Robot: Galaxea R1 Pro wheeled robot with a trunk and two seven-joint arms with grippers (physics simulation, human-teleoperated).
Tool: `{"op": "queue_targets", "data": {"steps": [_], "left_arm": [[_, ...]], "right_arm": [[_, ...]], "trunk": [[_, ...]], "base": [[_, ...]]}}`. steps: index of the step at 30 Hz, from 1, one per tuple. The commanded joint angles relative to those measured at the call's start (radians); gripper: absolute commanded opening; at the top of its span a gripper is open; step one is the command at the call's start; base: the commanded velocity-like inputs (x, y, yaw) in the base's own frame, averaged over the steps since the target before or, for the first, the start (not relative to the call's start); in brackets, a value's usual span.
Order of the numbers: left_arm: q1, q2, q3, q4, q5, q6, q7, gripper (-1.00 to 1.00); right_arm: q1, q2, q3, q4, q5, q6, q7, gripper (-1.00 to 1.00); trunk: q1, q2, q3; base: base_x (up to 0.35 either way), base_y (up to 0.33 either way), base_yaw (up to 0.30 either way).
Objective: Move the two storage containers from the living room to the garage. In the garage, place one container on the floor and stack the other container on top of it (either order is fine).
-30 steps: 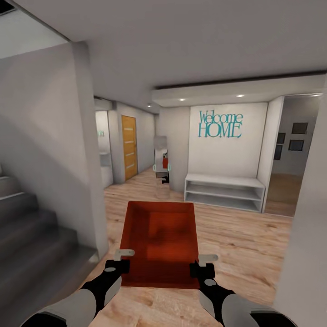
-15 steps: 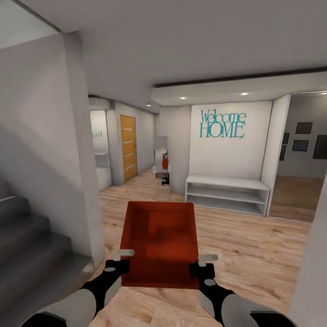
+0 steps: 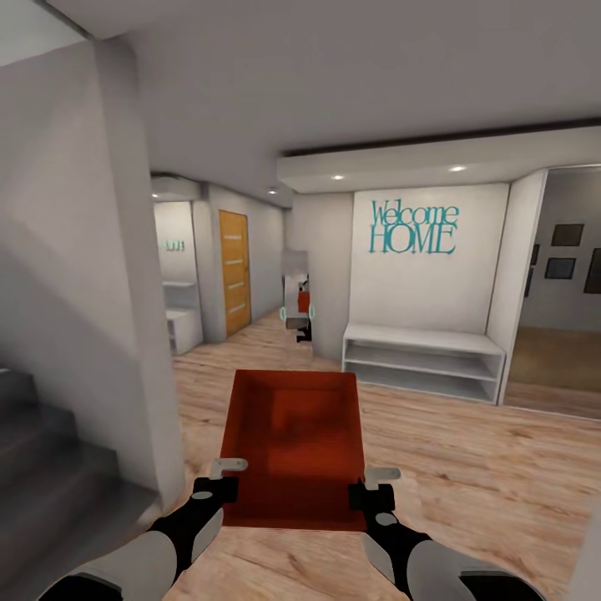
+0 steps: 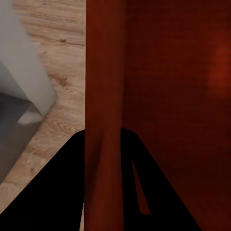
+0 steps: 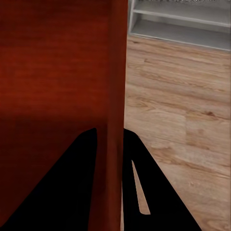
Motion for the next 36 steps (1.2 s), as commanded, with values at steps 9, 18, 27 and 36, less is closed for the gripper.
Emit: {"op": "queue_targets", "data": {"steps": [9,18,27,36], "left_arm": [[0.000,0.001,0.021,0.004,0.013,-0.001,0.019,-1.00],[0.000,0.003,0.021,0.004,0.013,-0.002,0.019,-1.00],[0.000,0.006,0.021,0.004,0.013,-0.003,0.019,-1.00],[0.000,0.006,0.021,0.004,0.013,-0.003,0.019,-1.00]], "right_arm": [[-0.001,0.000,-0.016,-0.002,0.004,-0.030,-0.023,-1.00],[-0.001,0.000,-0.016,-0.002,0.003,-0.030,-0.023,-1.00],[-0.001,-0.001,-0.016,-0.002,0.003,-0.030,-0.023,-1.00],[-0.001,0.000,-0.016,-0.002,0.002,-0.030,-0.023,-1.00]], "trunk": [[0.001,0.000,0.000],[0.001,0.000,0.000],[0.001,0.000,0.000],[0.001,0.000,0.000]], "base": [[0.322,0.000,0.000],[0.322,0.000,0.000],[0.322,0.000,0.000],[0.322,0.000,0.000]]}}
